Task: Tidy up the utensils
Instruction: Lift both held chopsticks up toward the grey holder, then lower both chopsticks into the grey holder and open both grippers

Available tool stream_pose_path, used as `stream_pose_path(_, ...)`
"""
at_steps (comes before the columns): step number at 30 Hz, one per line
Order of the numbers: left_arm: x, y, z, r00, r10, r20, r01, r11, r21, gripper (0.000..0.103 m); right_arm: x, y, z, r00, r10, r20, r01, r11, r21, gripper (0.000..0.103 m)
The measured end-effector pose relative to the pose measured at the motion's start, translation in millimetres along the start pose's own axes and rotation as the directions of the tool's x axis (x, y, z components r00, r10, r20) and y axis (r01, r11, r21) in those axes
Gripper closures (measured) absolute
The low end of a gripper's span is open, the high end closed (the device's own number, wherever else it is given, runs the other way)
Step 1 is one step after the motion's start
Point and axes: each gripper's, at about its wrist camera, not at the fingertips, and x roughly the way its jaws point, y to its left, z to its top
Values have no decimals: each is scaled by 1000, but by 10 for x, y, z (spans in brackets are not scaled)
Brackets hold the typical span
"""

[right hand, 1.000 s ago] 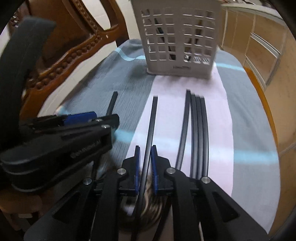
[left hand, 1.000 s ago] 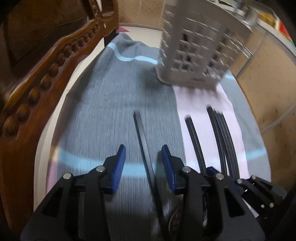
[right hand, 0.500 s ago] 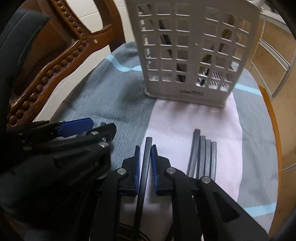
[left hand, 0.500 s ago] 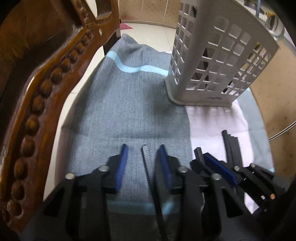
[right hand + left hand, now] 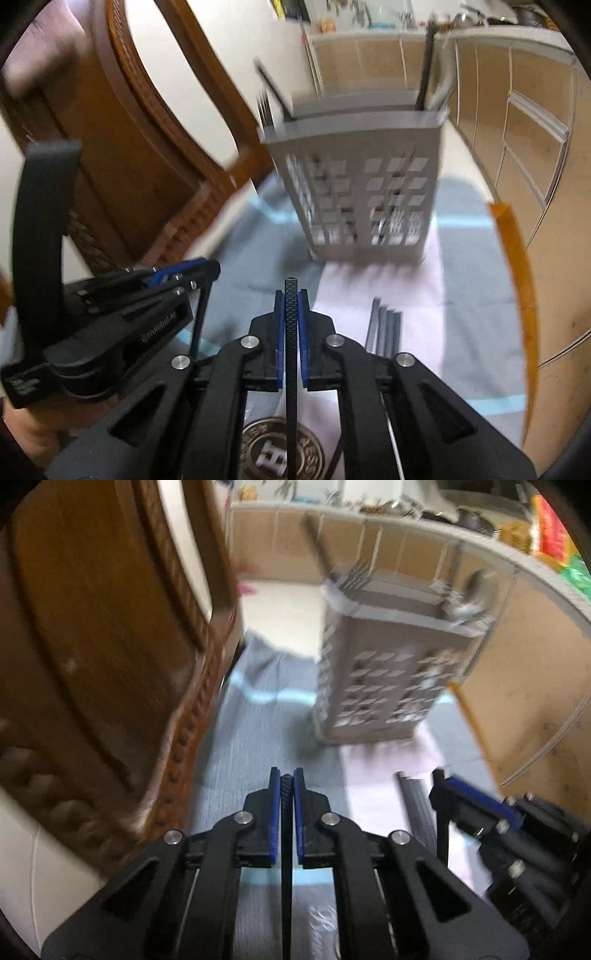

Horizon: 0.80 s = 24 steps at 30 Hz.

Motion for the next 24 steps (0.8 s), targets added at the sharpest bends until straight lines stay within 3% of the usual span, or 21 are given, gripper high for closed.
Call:
stream_pose_path(8, -1061, -329, -22, 982, -60, 182, 49, 997, 63, 96, -1085, 29, 47, 976, 27, 217, -31, 999, 13, 96)
stream_pose_path(11, -1459, -380, -36, 959, -74, 272, 60, 996, 61, 96, -1413, 25, 52, 961, 22, 277, -27, 1000, 13, 96)
stream_pose_path(14, -1829, -338, -25, 921, -86, 380, 79, 996, 34, 96, -1676, 19, 40, 941, 0, 338, -1, 1000, 3, 96)
stream_pose_path(16, -2048, -285, -33, 884, -92, 459, 102, 995, 3, 96, -1793, 9, 45, 933, -13, 360, 14, 1000, -2, 96)
stream_pose_path(18, -2165, -275, -34, 860, -100, 500, 114, 993, 2, 96, -1802, -22, 56, 927, -23, 375, 23, 1000, 3, 96)
stream_pose_path(20, -2212, -265, -44, 855, -102, 509, 115, 993, 6, 96, -1800, -47, 58, 923, -38, 384, 41, 999, 1, 96)
stream_pose_path(24, -2077, -253, -69, 879, -101, 466, 112, 994, 4, 96, -1726, -86, 40, 931, -50, 362, 52, 999, 3, 96)
